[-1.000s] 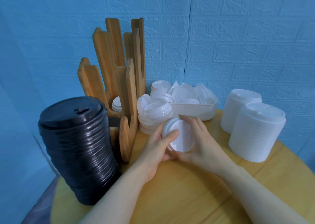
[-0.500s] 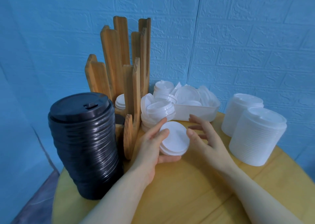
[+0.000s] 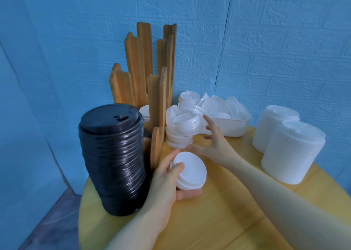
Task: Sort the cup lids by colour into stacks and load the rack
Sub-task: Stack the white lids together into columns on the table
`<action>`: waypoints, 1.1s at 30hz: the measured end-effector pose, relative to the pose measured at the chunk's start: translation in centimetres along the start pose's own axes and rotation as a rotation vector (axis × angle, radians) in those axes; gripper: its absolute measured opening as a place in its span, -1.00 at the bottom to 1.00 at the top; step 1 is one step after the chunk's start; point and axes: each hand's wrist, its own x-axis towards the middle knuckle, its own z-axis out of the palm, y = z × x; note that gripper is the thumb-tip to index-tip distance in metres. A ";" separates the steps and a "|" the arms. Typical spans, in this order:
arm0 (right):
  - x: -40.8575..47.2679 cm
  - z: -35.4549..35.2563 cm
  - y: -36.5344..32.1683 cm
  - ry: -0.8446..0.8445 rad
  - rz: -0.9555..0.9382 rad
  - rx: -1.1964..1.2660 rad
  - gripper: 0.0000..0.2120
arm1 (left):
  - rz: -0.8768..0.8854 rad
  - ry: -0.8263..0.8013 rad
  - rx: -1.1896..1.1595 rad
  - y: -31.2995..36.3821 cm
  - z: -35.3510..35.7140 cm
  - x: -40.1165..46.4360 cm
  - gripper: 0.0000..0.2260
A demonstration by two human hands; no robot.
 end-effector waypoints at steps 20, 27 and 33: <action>2.9 2.7 0.2 0.164 -0.032 0.101 -0.22 | -0.034 0.019 -0.009 0.4 0.2 -0.1 -0.74; 3.0 2.4 -0.4 0.072 -0.055 0.069 0.04 | -0.037 0.022 0.003 0.4 0.2 -0.1 -0.75; 3.5 2.9 -0.7 0.087 -0.078 0.068 -0.03 | -0.043 0.027 -0.012 0.4 0.1 0.0 -0.74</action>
